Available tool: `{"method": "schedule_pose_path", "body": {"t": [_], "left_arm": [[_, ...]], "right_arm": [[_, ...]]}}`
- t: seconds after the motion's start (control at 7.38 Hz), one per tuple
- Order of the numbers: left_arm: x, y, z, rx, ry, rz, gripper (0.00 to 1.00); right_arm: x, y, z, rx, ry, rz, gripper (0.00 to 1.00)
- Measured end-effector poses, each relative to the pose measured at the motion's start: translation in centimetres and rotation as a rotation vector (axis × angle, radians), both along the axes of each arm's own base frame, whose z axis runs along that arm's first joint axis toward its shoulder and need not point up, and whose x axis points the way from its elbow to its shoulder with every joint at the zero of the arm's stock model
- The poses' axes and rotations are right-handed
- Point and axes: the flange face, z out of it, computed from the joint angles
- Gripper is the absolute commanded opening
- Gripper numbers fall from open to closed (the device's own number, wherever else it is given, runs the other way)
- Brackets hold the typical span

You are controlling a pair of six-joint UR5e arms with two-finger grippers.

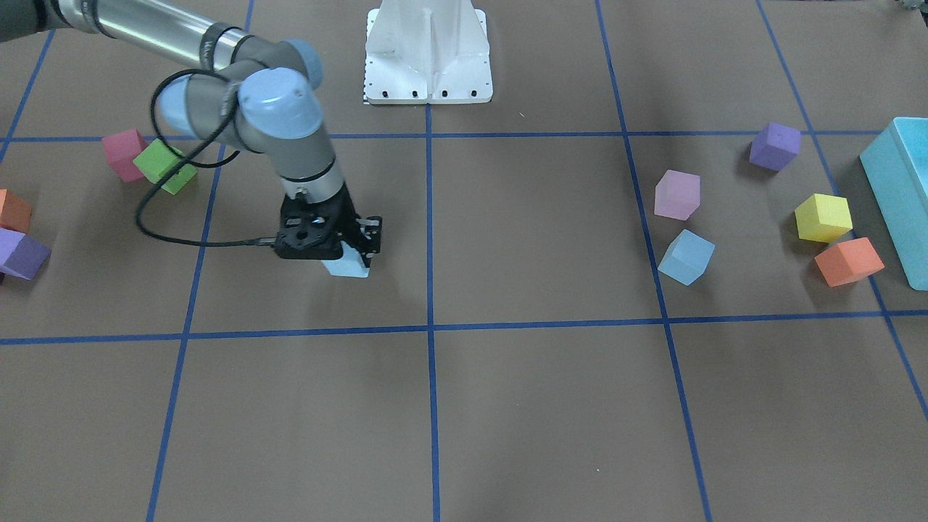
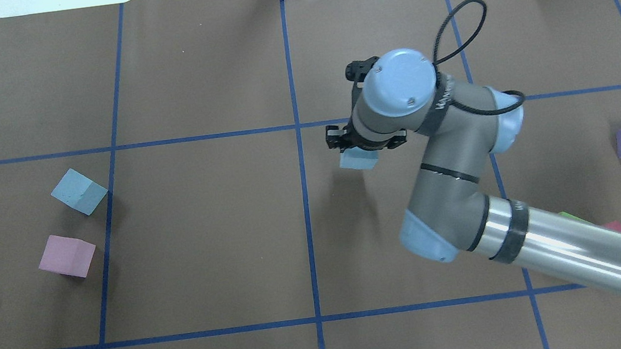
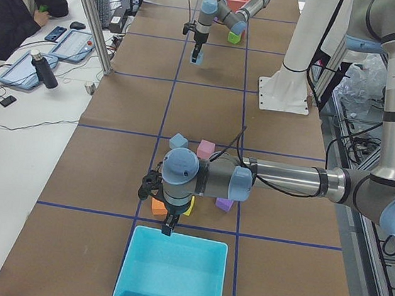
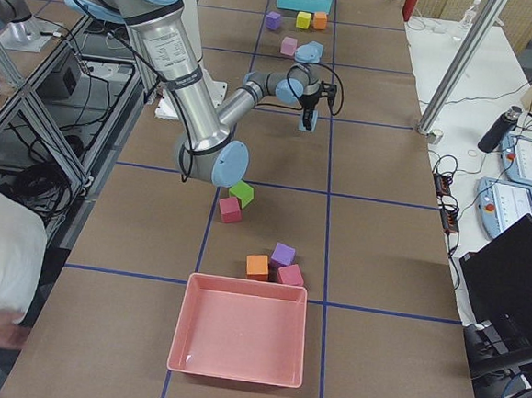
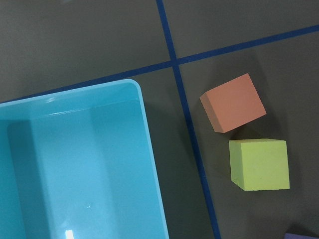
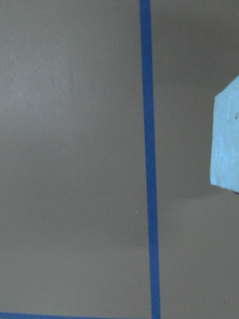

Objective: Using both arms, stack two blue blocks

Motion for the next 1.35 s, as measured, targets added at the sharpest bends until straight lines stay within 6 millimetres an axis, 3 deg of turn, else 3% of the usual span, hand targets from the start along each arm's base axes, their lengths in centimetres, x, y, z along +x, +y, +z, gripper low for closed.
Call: {"method": "schedule_pose_path", "body": {"t": [0.14,0.27,0.54,0.81,1.22,1.35], "left_arm": [[0.0,0.0,0.1,-0.003,0.000,0.000,0.99],[0.0,0.0,0.3,-0.007,0.000,0.000,0.99],[0.0,0.1,0.6,-0.012,0.001,0.000,0.99],[0.0,0.2,0.9,-0.019,0.001,0.000,0.99],[0.0,0.2,1.2,-0.023,0.001,0.000,0.99],[0.0,0.2,1.2,-0.024,0.001,0.000,0.99]], "right_arm": [[-4.0,1.1,-3.2,-0.021,0.017,0.010,0.00],[-6.9,1.9,-5.1,-0.030,0.028,0.001,0.00],[-9.4,3.2,-6.0,0.005,0.050,-0.051,0.00],[-9.9,3.6,-5.6,0.034,0.069,-0.085,0.03],[-10.4,3.5,-4.1,0.040,0.101,-0.103,0.55],[-10.5,3.4,-3.9,0.040,0.104,-0.103,0.77]]}}
